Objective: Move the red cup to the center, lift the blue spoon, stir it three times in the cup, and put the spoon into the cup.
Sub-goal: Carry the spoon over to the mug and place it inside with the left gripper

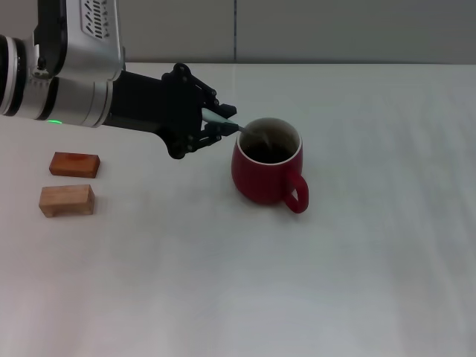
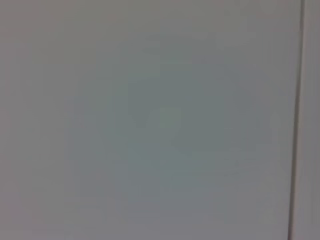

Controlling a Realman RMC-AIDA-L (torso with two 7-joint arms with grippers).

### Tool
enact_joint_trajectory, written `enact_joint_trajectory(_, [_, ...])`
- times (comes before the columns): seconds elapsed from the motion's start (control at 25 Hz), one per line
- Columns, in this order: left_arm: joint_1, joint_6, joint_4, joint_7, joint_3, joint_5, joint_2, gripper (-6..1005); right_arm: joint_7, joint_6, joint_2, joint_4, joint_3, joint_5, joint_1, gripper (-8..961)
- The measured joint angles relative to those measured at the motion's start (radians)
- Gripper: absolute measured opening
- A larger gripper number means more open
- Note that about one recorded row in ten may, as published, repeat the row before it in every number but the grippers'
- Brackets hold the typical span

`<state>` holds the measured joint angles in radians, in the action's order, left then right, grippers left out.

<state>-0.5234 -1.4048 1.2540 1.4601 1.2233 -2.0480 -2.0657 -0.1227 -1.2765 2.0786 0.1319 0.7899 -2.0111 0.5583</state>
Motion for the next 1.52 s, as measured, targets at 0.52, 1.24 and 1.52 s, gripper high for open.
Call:
enact_joint_trajectory(0.52, [-0.027,0.0,0.035,0.06,0.058,-0.081,-0.002,170,0.0,0.001,-0.002,0.0,0.0,0.0,0.009,335])
enact_joint_trajectory(1.24, [-0.082,0.012,0.076,0.153,0.136,-0.202,-0.005,170,0.0,0.002,-0.002,0.0,0.0,0.0,0.005,336])
enact_joint_trajectory(1.52, [-0.093,0.01,0.108,0.192,0.176,-0.24,-0.005,170,0.0,0.002,-0.002,0.0,0.0,0.0,0.005,336])
